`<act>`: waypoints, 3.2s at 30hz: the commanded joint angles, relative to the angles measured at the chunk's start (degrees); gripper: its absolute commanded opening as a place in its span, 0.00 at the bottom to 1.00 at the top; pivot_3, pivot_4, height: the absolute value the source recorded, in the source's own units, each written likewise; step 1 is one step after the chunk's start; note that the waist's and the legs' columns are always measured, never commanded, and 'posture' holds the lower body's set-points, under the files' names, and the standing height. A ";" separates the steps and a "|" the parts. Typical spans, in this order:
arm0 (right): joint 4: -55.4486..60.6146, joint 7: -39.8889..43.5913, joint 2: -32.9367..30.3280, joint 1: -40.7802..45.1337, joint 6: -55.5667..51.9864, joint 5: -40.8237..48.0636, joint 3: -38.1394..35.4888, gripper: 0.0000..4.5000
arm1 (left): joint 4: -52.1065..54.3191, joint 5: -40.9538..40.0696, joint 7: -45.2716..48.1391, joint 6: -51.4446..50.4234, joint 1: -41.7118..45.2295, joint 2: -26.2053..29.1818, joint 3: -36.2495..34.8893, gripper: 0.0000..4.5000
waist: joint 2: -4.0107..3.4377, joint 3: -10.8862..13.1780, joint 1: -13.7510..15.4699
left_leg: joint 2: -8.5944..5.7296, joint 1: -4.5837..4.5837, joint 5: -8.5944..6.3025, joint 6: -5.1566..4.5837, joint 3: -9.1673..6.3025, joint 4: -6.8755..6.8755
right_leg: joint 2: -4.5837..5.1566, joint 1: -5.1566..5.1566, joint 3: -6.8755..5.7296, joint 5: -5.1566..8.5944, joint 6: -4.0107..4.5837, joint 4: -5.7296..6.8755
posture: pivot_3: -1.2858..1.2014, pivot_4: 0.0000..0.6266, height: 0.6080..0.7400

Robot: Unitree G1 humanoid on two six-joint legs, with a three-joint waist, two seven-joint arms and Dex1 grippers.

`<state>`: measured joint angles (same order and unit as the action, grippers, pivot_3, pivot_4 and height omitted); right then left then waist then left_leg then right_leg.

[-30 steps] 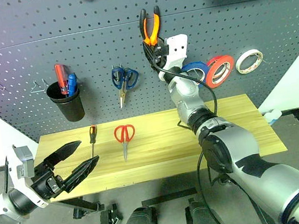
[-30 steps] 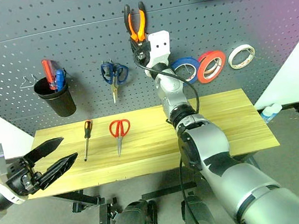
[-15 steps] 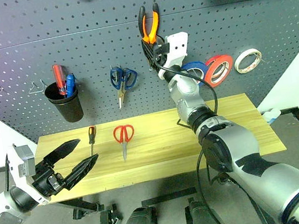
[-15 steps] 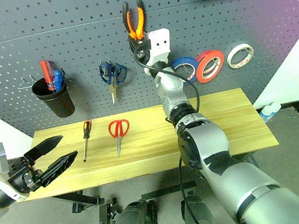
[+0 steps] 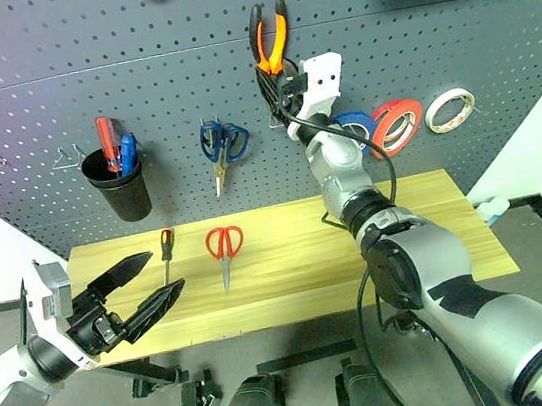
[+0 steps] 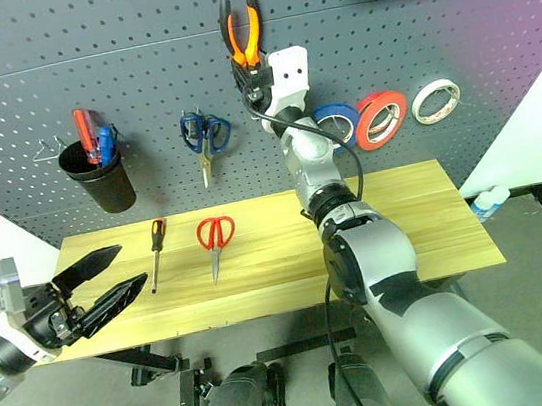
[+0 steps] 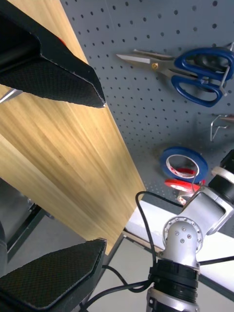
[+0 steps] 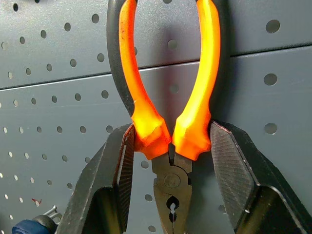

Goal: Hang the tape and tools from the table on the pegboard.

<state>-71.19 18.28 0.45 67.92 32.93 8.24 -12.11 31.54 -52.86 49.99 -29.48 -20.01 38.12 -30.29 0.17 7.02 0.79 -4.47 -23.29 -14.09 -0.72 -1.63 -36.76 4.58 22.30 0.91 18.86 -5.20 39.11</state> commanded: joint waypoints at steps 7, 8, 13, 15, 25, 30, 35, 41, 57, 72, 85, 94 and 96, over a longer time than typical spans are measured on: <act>1.95 -1.96 -1.99 -0.62 2.58 -2.95 1.70 0.45 | 1.28 -0.52 -0.46 0.21 0.88 0.83 -0.74 1.00 | 0.02 0.02 0.00 | 0.00 0.00 0.00 0.00 0.00 0.00 | 0.01 -0.01 0.00 0.00 0.01 -0.02 | 0.59 0.17 0.87; 2.02 -2.04 -1.99 -0.96 2.77 -3.07 1.82 0.45 | 1.38 -0.68 -0.45 0.06 0.77 0.98 -0.94 1.00 | 0.02 0.03 0.00 | 0.00 0.00 0.00 0.00 0.00 0.00 | 0.01 0.00 0.00 0.01 0.02 -0.03 | 0.59 0.19 0.87; 2.42 -2.71 -1.58 -2.48 3.19 -3.86 2.47 0.45 | 2.50 -1.90 -0.73 -0.94 -0.39 1.71 -2.34 1.00 | 0.05 0.68 -0.11 | 0.01 -0.01 0.00 -0.01 0.00 0.07 | 0.03 0.01 0.00 0.01 0.03 -0.05 | 0.60 0.22 0.87; 2.38 -2.89 -1.37 -2.95 3.13 -3.85 2.58 0.45 | 3.06 -2.46 -0.87 -1.50 -0.97 2.07 -2.97 1.00 | 0.04 0.98 -0.10 | 0.02 -0.01 0.00 -0.01 0.00 0.11 | 0.03 0.02 0.00 0.02 0.06 -0.06 | 0.60 0.23 0.87; 3.50 -3.23 -0.76 -5.21 2.99 -4.18 3.59 0.45 | 6.10 -5.67 -2.75 -3.84 -3.64 2.94 -4.87 1.00 | 0.24 3.13 -0.14 | 0.06 0.00 0.01 -0.01 0.00 0.19 | 0.05 0.02 -0.02 0.04 0.10 -0.11 | 0.60 0.31 0.87; 3.70 -1.45 -0.65 -6.02 2.83 -3.59 3.66 0.74 | 6.58 -5.92 -3.38 -3.82 -4.05 2.91 -4.48 1.00 | 0.26 3.64 -0.12 | 0.06 -0.01 0.01 -0.01 0.00 0.25 | 0.05 0.04 -0.04 0.04 0.11 -0.13 | 0.60 0.32 0.87; 4.24 -2.83 -0.72 -6.02 3.91 -4.68 4.44 0.99 | 6.38 -5.82 -3.70 -3.63 -4.11 2.86 -4.14 1.00 | 0.31 3.92 -0.16 | 0.07 -0.01 0.02 0.00 0.00 0.26 | 0.05 0.06 -0.04 0.05 0.12 -0.14 | 0.60 0.30 0.87; 4.64 -2.55 -0.50 -5.80 4.27 -3.79 3.99 0.99 | 5.69 -5.27 -3.98 -3.36 -2.89 2.92 -3.18 1.00 | 0.32 3.92 -0.14 | 0.07 -0.01 0.04 0.04 0.00 0.27 | 0.05 0.07 -0.05 0.04 0.13 -0.14 | 0.60 0.28 0.87; 18.30 -1.35 0.15 -9.05 7.24 -2.24 5.36 0.99 | 3.35 -3.41 -3.18 -2.62 0.95 2.33 -0.47 1.00 | 0.37 3.88 -0.12 | 0.07 -0.07 0.29 0.47 0.00 0.73 | 0.02 0.24 -0.07 0.06 0.16 -0.27 | 0.58 0.23 0.87; 44.85 1.43 -2.82 -21.20 -5.56 1.28 7.54 0.99 | -1.56 0.18 -1.32 -0.43 7.28 1.02 4.78 1.00 | 0.53 3.74 0.02 | 0.07 -0.14 0.38 0.60 0.00 0.74 | 0.00 0.21 -0.10 0.04 0.14 -0.37 | 0.56 0.16 0.87; 67.50 4.05 -7.88 -33.95 -23.02 5.20 8.88 0.99 | -10.90 7.80 1.80 5.62 17.80 -3.13 12.81 1.00 | 0.79 1.37 -0.40 | 0.08 -0.15 0.44 0.70 0.06 0.67 | -0.07 0.18 -0.09 0.04 0.13 -0.17 | 0.53 0.01 0.87; 70.94 14.55 -11.07 -42.01 -34.77 11.68 13.09 0.99 | -16.10 11.95 3.82 9.10 22.28 -4.98 16.36 1.00 | 1.15 -1.07 -0.56 | 0.09 -0.02 0.45 0.70 0.05 0.54 | -0.06 -0.03 -0.08 0.03 0.14 -0.12 | 0.52 0.00 0.87; 72.50 17.47 -12.25 -43.12 -38.79 14.63 13.29 0.99 | -16.03 12.43 3.91 9.31 22.09 -5.09 16.75 1.00 | 1.14 -1.13 -0.79 | 0.09 -0.02 0.45 0.69 0.05 0.51 | -0.06 -0.02 -0.06 0.02 0.15 -0.10 | 0.52 0.00 0.87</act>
<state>-2.87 33.46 -10.83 24.35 -3.61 19.88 1.48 14.76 -40.89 53.53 -21.57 1.80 32.97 -13.54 1.31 5.88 0.00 -4.38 -23.31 -13.64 -0.03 -1.59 -36.25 4.52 22.29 0.85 18.88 -5.05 39.04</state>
